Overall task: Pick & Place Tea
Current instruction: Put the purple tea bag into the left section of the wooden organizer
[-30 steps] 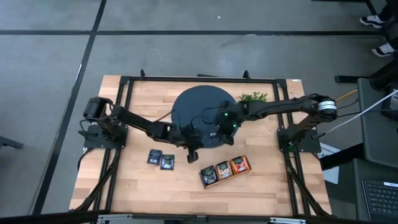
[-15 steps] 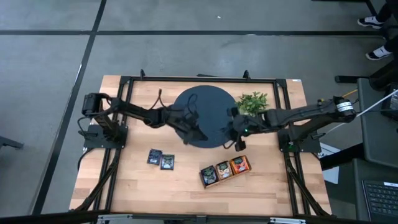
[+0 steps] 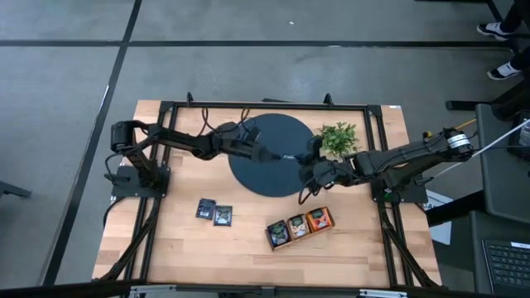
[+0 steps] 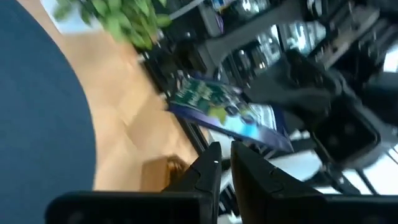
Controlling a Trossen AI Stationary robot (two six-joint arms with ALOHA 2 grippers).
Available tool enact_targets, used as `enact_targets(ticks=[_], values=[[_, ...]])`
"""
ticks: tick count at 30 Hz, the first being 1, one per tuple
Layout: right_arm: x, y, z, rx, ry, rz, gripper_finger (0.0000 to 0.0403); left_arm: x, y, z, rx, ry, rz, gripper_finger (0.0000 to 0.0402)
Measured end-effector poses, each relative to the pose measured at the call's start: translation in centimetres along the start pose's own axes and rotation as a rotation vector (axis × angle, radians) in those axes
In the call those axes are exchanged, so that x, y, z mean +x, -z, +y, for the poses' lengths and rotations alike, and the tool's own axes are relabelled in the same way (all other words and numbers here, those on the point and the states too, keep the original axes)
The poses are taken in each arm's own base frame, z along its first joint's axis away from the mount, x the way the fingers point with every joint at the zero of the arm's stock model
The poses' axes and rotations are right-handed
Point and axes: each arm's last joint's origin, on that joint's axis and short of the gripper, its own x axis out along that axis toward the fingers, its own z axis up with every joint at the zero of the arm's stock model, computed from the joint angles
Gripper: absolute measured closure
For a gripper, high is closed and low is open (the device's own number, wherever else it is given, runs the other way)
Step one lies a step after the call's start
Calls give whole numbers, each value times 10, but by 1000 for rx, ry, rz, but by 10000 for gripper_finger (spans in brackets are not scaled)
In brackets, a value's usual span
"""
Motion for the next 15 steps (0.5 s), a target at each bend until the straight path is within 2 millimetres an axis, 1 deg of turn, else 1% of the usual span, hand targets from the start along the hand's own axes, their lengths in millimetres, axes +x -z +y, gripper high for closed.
enact_targets(ticks=[4,7,9,15], values=[[0,1,-1,-24,52,36,397,-7,-15,7,1,-21,-52,357],[0,2,-3,-61,91,62,397,-11,-23,10,0,-31,-79,338],[0,2,-4,-74,118,79,397,-12,-26,11,-13,-35,-90,321],[0,1,-5,-159,146,92,397,-12,-29,10,-163,-27,-151,267]])
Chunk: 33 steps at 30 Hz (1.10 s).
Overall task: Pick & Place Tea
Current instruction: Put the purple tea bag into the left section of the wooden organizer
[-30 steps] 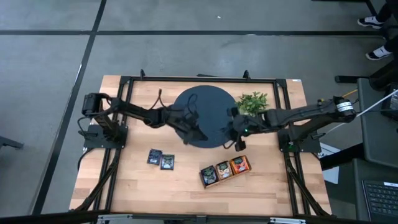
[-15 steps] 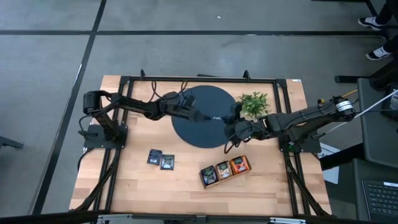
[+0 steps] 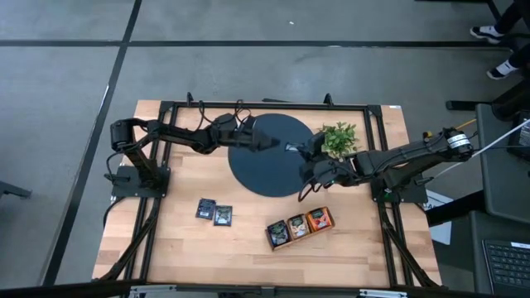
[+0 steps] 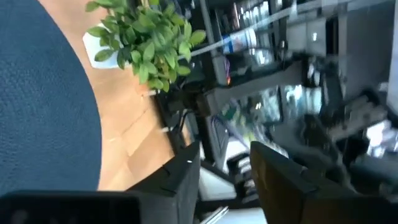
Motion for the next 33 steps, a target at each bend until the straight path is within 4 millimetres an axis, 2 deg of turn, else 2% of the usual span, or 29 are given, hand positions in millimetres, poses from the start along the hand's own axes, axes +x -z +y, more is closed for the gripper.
enact_targets(ticks=[5,10,16,20,26,33], values=[[0,-4,-4,-60,33,-32,397,1,-1,-8,-47,66,-69,247],[-1,-10,-10,-106,78,-69,396,3,5,-22,0,177,-92,248],[-1,-14,-16,-137,123,-96,396,12,11,-43,79,238,-72,253],[-1,-14,-17,-162,139,-84,396,15,11,-48,130,244,-54,254],[-1,-11,-16,-188,172,4,396,13,-3,-36,92,152,-52,259],[-1,-10,-16,-201,183,26,396,13,-5,-25,-12,52,-57,261]])
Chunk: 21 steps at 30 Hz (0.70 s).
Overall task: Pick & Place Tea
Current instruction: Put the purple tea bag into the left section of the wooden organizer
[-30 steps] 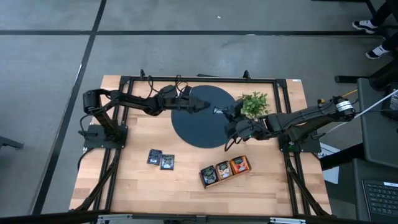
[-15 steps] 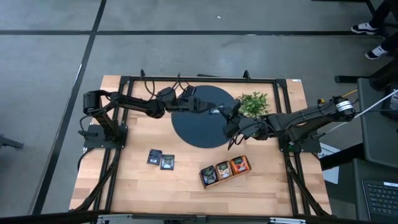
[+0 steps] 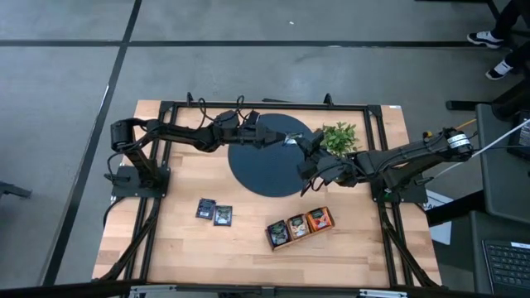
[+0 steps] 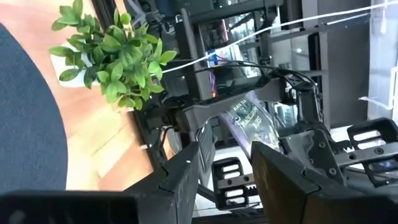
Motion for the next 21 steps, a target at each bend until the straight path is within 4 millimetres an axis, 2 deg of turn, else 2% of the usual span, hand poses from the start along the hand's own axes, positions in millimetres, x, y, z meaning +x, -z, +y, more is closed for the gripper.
enact_targets(ticks=[9,17,21], values=[[0,-4,-2,28,-16,-90,396,2,7,-9,-9,64,-50,261],[0,-4,-3,37,-14,-91,396,2,8,-10,42,68,-46,262],[0,-5,-2,71,-26,-112,396,3,8,-10,81,68,-47,284]])
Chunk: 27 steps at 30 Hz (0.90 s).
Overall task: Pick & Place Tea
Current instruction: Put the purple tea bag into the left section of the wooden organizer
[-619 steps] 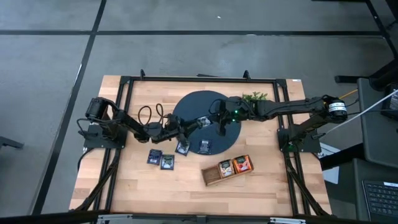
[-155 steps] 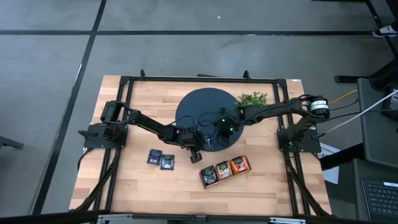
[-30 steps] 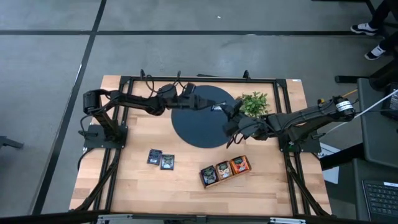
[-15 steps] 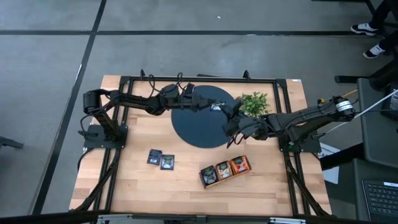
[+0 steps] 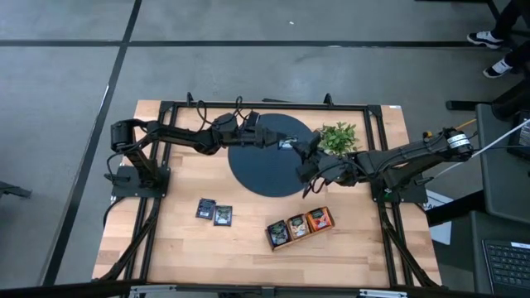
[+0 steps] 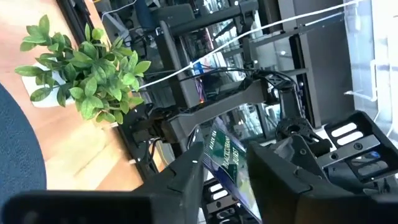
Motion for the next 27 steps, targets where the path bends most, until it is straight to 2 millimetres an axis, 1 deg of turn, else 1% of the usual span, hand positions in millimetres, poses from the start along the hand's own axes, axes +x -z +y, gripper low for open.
enact_targets(ticks=[9,15,19,22,27], values=[[0,-1,1,9,-22,-32,377,0,2,-1,45,7,22,392],[0,1,3,40,-40,-22,366,0,3,-1,69,11,32,399],[0,1,4,105,-47,-16,353,0,3,-1,82,12,33,399],[0,1,4,179,-47,-14,330,0,3,-1,98,14,39,399],[0,1,4,313,-48,-12,277,0,3,-1,151,21,54,399]])
